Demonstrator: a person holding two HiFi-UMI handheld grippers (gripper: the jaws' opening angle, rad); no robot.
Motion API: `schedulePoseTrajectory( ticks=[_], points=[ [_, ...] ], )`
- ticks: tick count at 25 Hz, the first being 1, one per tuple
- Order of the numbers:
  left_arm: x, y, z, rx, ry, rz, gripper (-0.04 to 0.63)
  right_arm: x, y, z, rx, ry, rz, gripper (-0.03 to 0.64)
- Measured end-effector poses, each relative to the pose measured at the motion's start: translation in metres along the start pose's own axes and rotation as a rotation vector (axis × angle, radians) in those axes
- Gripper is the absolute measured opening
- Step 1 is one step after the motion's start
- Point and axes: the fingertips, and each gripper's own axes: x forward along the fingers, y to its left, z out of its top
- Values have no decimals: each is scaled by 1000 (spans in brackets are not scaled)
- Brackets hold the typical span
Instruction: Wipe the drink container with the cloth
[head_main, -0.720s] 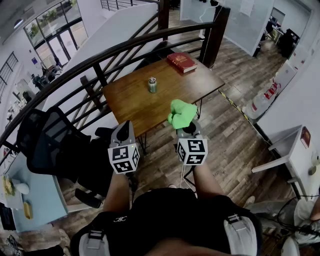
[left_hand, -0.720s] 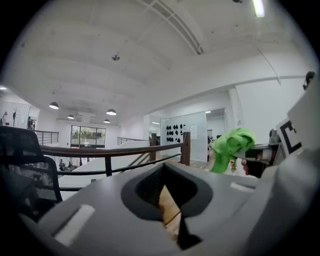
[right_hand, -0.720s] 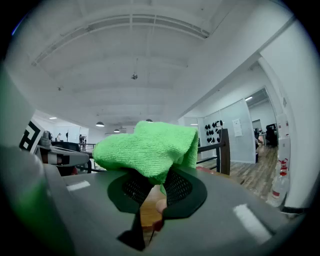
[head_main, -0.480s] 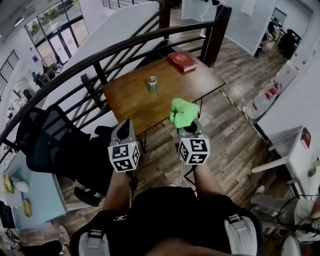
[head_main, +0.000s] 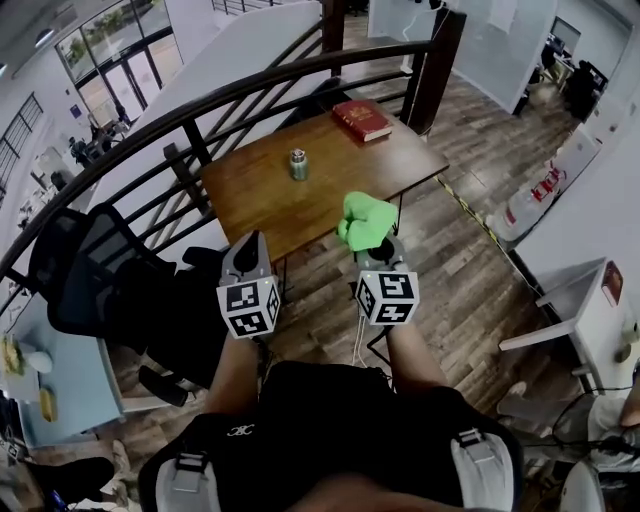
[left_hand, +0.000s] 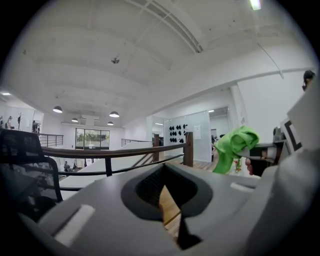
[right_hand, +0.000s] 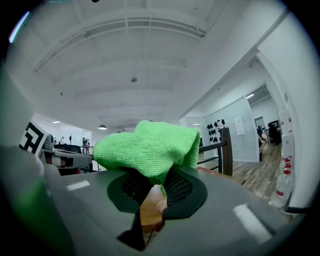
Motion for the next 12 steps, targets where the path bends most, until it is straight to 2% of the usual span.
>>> schedulePoseTrajectory(
  ticks=[3, 12],
  points=[
    [0, -14, -1, -23, 3, 3, 51, -3, -9, 1, -10, 6, 9, 48],
    [5, -35, 1, -23, 2, 13, 51, -4, -34, -9, 7, 27, 9, 48]
  ],
)
